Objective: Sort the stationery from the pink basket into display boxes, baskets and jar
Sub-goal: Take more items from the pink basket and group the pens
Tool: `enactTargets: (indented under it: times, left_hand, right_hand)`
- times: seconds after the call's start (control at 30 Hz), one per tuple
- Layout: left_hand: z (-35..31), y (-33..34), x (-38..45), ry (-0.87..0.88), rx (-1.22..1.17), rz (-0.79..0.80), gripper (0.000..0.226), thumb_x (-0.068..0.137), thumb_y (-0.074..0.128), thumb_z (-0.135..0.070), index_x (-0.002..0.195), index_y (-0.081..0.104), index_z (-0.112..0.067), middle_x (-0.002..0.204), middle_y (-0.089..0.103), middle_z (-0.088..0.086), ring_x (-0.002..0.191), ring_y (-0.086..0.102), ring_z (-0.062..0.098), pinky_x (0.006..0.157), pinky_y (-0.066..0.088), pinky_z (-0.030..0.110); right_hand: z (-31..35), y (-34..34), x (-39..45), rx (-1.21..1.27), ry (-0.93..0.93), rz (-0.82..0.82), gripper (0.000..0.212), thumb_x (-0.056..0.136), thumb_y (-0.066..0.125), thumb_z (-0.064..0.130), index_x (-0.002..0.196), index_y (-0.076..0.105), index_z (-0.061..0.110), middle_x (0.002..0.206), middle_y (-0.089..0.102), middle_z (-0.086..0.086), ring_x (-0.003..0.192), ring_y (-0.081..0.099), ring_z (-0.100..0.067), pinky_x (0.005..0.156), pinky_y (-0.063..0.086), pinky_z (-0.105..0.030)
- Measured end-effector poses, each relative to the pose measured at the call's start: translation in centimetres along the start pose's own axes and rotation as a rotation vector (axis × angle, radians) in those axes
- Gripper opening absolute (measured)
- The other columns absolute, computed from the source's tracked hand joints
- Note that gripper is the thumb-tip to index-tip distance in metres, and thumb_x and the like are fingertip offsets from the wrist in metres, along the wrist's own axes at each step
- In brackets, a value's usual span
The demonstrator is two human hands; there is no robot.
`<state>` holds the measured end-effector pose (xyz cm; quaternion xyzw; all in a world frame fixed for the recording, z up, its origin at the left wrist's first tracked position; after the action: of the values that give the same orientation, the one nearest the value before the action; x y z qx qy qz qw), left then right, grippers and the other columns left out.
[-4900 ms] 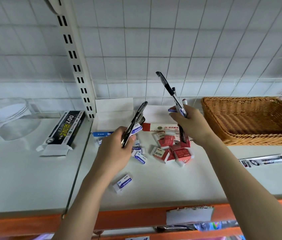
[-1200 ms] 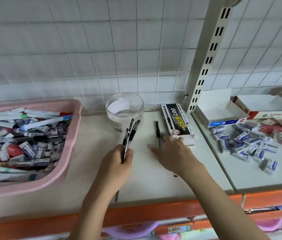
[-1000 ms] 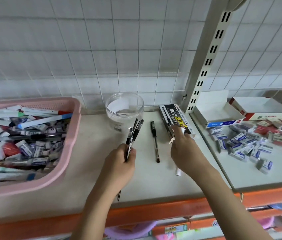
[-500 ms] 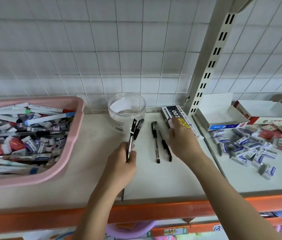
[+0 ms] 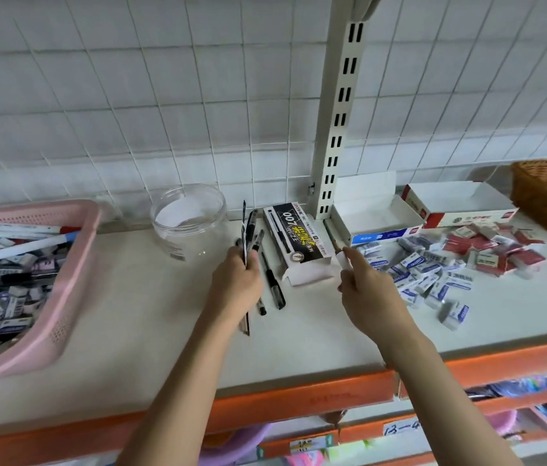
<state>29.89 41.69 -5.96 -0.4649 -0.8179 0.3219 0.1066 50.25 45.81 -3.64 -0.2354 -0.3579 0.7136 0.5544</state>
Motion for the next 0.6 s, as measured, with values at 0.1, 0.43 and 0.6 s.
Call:
enactTargets:
  times: [0.1,0.43,0.6]
  left_hand:
    - [0.2,1.6,0.4,-0.046,0.096,0.076,0.033,0.1,0.029,-0.035,0.118,0.047,-0.014,0.116,0.055,0.02,0.107,0.053,0.038,0.093,0.043,0.038]
    - [0.7,2.0,-0.5,-0.129,0.241,0.026,0.044,0.099,0.03,-0.035,0.099,0.058,0.0,0.112,0.053,0.026,0.106,0.051,0.043,0.095,0.043,0.039]
    - [0.4,1.4,-1.0,-0.145,0.154,-0.024,0.042,0.099,0.025,-0.042,0.07,0.041,-0.017,0.107,0.053,0.026,0.098,0.058,0.042,0.092,0.047,0.044]
  right_hand:
    - [-0.1,-0.2,0.0,0.023,-0.037,0.017,0.038,0.098,0.035,0.007,0.135,0.039,0.012,0.098,0.067,-0.018,0.086,0.061,-0.036,0.07,0.048,-0.041]
    - [-0.4,0.0,0.5,0.028,-0.144,0.136,0.042,0.098,0.035,0.009,0.14,0.035,0.018,0.101,0.067,-0.015,0.085,0.062,-0.032,0.075,0.051,-0.04]
    - [-0.4,0.3,1.0,0.045,-0.193,0.168,0.042,0.097,0.036,0.01,0.139,0.036,0.019,0.102,0.067,-0.015,0.089,0.06,-0.035,0.076,0.049,-0.039]
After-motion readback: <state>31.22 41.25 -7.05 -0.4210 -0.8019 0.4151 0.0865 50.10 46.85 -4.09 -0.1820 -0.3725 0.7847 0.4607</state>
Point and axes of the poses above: each hand's wrist, its own x-axis towards the middle knuckle, its own y-axis out of the palm, z = x × y, the point moved 10 cm from there along x, towards the middle knuckle
